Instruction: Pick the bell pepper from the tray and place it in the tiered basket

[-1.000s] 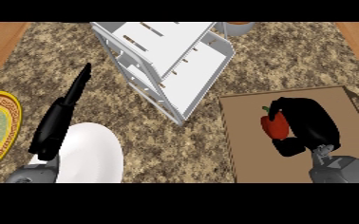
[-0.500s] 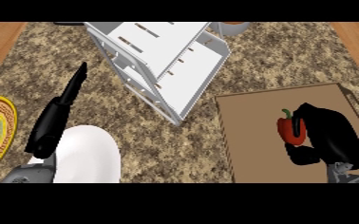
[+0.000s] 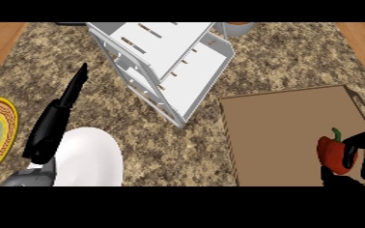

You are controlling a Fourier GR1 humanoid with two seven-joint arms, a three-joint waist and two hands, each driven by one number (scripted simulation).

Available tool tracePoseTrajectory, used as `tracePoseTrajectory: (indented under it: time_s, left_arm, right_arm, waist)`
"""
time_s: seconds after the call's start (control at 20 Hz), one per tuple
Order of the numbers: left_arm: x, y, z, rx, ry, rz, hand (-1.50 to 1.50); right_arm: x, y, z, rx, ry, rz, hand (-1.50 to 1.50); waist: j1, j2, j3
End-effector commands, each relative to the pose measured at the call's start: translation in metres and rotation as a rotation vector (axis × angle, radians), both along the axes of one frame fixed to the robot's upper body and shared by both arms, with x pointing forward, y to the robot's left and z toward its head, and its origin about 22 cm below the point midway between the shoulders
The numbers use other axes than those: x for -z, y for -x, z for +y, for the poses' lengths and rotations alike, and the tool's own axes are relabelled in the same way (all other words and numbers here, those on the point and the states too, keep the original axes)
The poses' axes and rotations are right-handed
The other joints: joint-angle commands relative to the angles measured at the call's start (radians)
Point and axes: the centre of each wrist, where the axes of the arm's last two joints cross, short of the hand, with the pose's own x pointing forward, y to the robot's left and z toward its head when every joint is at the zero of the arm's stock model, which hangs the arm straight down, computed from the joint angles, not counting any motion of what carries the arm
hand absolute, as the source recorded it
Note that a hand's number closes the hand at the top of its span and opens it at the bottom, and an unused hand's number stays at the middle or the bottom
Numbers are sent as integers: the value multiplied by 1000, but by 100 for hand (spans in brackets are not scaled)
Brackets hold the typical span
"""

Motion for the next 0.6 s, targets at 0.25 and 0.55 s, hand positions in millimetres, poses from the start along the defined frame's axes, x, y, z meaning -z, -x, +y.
tracePoseTrajectory:
  time_s: [0.25, 0.55]
  left_arm:
    - [-3, -7, -17, 22, 2, -10, 0]
    - [-8, 1, 0, 34, -4, -8, 0]
  right_arm:
    - [-83, 29, 34, -83, -213, -314, 150]
    - [-119, 28, 51, -197, -139, -402, 150]
  waist:
    - [16, 3, -1]
    - [19, 0, -1]
